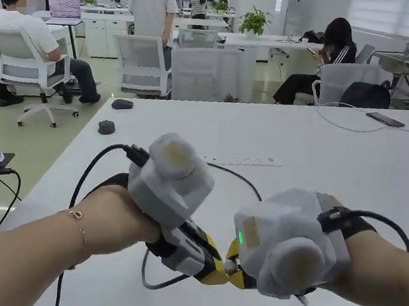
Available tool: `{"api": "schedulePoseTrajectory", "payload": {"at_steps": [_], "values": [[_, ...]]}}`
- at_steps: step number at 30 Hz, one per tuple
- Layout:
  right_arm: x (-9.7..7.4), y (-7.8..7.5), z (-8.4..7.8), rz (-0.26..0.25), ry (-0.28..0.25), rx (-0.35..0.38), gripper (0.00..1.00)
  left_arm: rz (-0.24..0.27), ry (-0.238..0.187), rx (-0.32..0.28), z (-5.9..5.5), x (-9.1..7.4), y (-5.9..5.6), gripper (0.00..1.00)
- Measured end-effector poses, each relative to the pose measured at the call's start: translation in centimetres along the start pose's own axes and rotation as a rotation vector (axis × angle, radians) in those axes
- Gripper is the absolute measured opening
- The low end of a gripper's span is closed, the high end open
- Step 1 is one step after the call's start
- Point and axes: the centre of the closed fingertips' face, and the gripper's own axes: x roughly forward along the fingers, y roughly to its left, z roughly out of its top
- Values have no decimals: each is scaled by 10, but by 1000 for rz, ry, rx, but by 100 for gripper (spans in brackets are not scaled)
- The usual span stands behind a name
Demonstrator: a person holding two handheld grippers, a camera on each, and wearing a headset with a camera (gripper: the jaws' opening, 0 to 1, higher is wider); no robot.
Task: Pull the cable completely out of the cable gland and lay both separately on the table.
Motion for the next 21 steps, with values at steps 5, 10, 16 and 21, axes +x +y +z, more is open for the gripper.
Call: {"api": "schedulePoseTrajectory", "payload": {"at_steps": [5, 10, 16, 21], "values": [[-1, -3, -6, -7, 2, -67, 12, -24, -35, -34, 4, 1, -1, 15], [-9, -9, -16, 142, -79, 256, 20, 98, 11, 170, 6, -1, -1, 15], [-20, -10, -6, 368, -214, 501, 22, 191, 78, 447, 9, -6, -8, 16], [-21, -6, 4, 462, -252, 570, 20, 268, 112, 600, 14, -9, -10, 16]]}}
